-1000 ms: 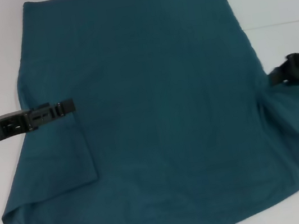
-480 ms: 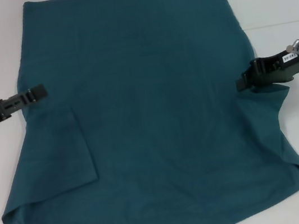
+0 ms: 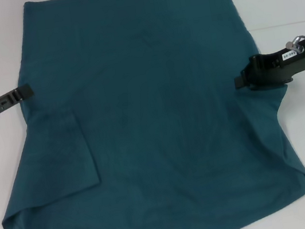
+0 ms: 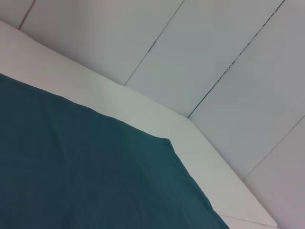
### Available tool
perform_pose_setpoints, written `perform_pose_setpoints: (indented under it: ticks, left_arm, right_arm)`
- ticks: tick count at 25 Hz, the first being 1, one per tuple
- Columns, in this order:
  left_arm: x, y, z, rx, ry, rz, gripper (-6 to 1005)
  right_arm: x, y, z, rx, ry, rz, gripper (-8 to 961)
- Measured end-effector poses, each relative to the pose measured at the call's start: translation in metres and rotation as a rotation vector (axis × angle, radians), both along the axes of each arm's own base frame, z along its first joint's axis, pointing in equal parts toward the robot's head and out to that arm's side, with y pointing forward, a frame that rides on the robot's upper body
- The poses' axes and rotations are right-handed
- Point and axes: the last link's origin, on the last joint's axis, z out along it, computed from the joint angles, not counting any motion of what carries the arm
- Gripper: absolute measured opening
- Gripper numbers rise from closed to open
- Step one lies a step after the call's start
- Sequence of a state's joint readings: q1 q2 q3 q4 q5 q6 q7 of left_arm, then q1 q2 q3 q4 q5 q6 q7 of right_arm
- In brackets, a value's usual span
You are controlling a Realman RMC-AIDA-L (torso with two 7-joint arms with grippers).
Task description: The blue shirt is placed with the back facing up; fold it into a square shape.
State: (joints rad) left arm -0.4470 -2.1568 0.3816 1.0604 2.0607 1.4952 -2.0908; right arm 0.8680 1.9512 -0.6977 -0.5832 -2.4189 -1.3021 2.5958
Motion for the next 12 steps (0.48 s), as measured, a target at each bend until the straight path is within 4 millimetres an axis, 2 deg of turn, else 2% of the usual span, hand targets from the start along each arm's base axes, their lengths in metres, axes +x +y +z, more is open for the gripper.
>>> perform_pose_setpoints:
  ticks: [12]
  left_arm:
    - [-0.002,0.000,0.001,0.008,0.006,0.009,916]
  right_arm:
    - [-0.008,0.003,-0.012,-0.036,-0.047,0.034,7]
